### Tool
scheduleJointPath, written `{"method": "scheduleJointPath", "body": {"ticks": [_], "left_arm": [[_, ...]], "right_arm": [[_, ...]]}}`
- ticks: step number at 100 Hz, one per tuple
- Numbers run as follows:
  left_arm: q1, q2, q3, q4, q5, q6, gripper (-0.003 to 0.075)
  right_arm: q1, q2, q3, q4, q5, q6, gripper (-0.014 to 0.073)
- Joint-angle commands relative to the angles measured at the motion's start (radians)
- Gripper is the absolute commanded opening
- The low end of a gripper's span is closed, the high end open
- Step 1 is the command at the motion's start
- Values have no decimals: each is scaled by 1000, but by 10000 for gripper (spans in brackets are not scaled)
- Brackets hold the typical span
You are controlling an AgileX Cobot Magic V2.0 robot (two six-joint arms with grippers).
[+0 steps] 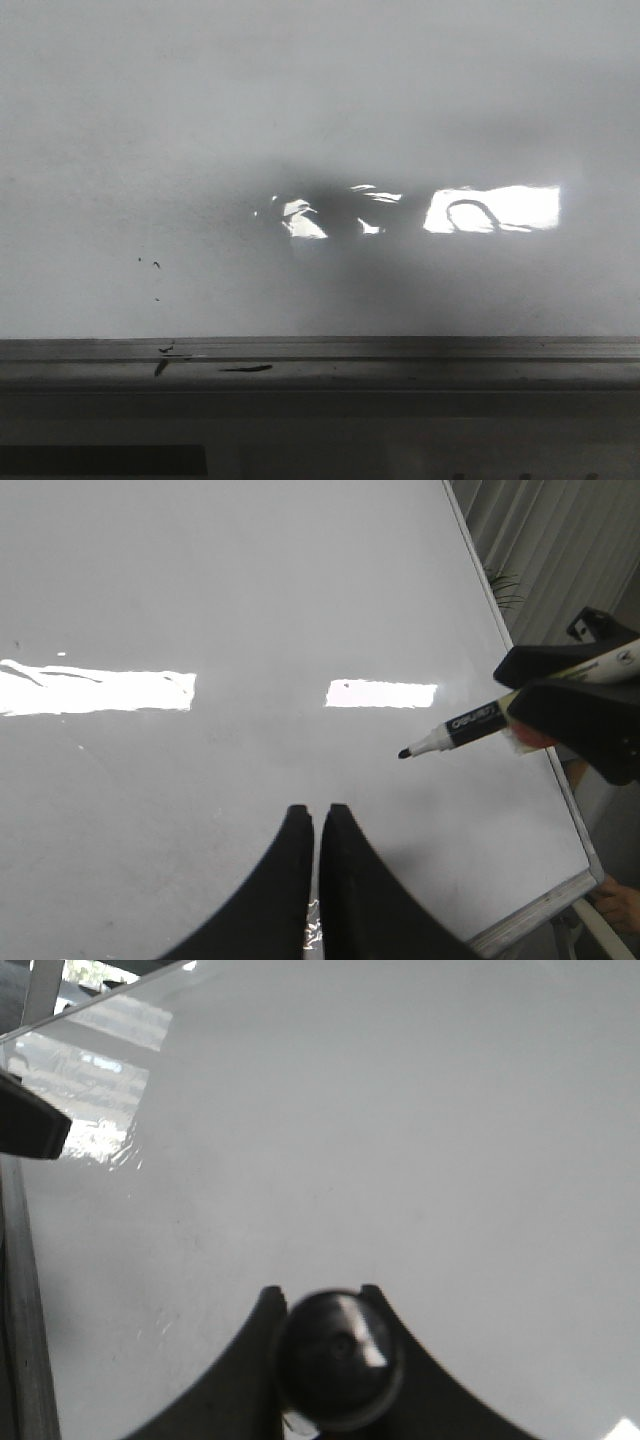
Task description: Write number 7 on whiteboard
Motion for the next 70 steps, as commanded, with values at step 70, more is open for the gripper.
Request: {"method": "scheduleJointPath", "body": {"ticks": [70], "left_arm": [[-1, 7, -28, -5, 7, -5, -20]], "right_arm": [[-87, 187, -24, 60, -148, -2, -43]]}}
